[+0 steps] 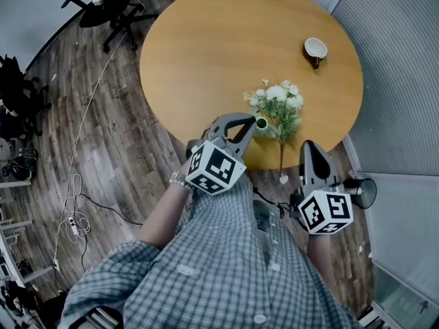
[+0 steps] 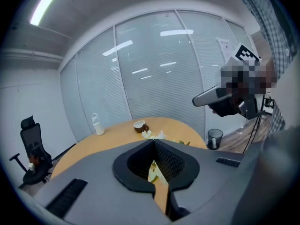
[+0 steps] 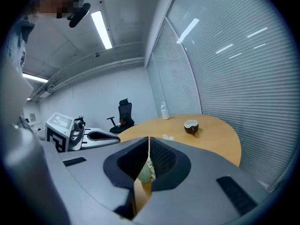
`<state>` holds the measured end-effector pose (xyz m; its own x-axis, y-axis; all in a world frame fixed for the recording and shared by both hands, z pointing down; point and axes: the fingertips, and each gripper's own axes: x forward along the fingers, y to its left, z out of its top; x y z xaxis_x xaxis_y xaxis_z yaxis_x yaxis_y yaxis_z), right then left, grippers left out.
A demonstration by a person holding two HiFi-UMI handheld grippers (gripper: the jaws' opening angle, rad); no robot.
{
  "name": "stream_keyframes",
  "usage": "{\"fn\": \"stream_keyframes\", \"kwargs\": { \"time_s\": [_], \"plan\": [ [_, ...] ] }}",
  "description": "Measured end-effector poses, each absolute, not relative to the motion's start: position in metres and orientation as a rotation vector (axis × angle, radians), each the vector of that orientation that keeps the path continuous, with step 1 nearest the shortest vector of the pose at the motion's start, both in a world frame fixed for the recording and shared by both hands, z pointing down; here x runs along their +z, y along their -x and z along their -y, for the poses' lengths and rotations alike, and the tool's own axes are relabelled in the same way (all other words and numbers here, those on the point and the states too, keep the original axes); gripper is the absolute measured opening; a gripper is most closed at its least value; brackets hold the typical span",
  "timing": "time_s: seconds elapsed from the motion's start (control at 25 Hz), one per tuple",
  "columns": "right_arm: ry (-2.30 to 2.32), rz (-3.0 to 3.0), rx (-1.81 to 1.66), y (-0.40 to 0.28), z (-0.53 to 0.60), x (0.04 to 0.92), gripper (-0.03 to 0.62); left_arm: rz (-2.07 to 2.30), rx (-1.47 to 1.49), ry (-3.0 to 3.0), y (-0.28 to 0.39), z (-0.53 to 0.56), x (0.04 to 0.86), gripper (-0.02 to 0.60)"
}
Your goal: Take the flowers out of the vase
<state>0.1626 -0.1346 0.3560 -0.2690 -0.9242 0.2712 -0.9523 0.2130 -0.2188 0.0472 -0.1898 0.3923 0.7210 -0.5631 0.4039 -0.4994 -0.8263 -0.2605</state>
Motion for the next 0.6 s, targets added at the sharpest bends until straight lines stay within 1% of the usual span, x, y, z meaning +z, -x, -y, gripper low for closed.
{"fn": "stream_keyframes", "kwargs": {
  "time_s": [0.2,0.4,0.6],
  "plan": [
    [-1.811,2.44,0.426,-0.153,0.132,0.329,0.011,-0.867,-0.701,2.837,-0.045,0.183,0.372,0.009],
    [-1.862,2.435,0.269,-0.161,0.131,0.314,0.011,-0.847,-0.642,2.88,-0.046,0.171,0.35,0.009],
    [-1.861,2.444,0.279,-0.164,0.127,0.316,0.011,-0.919,-0.611,2.919,-0.043,0.168,0.345,0.008]
  ]
}}
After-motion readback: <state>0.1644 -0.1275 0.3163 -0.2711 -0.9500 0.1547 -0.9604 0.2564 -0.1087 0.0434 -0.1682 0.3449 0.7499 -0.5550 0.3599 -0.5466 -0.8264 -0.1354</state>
